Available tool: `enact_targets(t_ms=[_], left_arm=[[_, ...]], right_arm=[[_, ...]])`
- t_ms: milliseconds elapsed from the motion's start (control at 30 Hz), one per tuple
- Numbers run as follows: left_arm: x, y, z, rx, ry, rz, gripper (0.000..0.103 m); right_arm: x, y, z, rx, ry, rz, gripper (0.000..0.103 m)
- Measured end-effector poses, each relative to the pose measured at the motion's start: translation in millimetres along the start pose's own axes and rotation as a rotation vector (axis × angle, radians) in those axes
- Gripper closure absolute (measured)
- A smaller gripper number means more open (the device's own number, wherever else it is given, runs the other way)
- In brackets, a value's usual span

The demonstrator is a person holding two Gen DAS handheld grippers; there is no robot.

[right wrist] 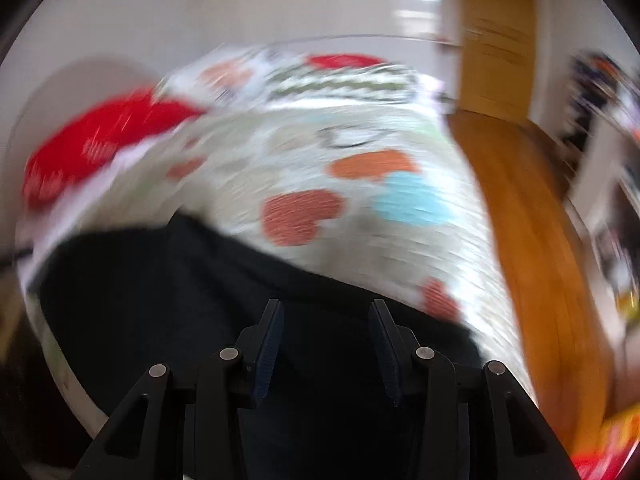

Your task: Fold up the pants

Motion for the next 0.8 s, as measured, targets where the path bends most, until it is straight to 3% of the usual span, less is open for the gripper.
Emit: enact_targets(t_ms=[200, 267, 333, 367, 400, 467, 667, 767, 800], left_arm=[[-21, 5, -31, 0.064, 0.044, -0.006, 0.069], [-25, 8, -39, 0.083, 0.050, 0.002, 0.069], [-28, 11, -46, 0.102, 0.064, 0.020, 0.069], [-29, 12, -50, 0.115, 0.069, 0.033, 0.069], [-31, 12, -53, 0.121, 0.069, 0.038, 0.069], [-32, 12, -55, 0.122, 0.067, 0.044, 0.069], [-27, 7, -50, 0.105, 0.068, 0.064, 0.069], [-22, 8, -49, 0.112, 0.053, 0.077, 0.069], [-21, 8, -49, 0.112, 0.052, 0.078, 0.069]], right_arm=[[5, 9, -48, 0.143, -0.040, 0.182, 0.061], [5, 9, -51, 0.152, -0.076, 0.201, 0.061], [7, 9, -56, 0.172, -0.103, 0.216, 0.068], [13, 10, -55, 0.180, -0.118, 0.240, 0.082], [20, 12, -52, 0.182, -0.105, 0.286, 0.091], [27, 13, -46, 0.187, -0.058, 0.361, 0.097], [16, -9, -40, 0.138, 0.039, 0.364, 0.099], [-1, -19, -59, 0.136, 0.247, 0.434, 0.103], [-7, -20, -63, 0.148, 0.217, 0.361, 0.103]])
Point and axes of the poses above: each gripper's, at about its wrist camera, not at the fingertips, and z roughly against the way its jaws point, x to its left, y to its underside, the point moved 5 cm from there along -z, roughly the way its jaws point, and after that the axes turned 6 degrees about -x, right-handed, at the moved point
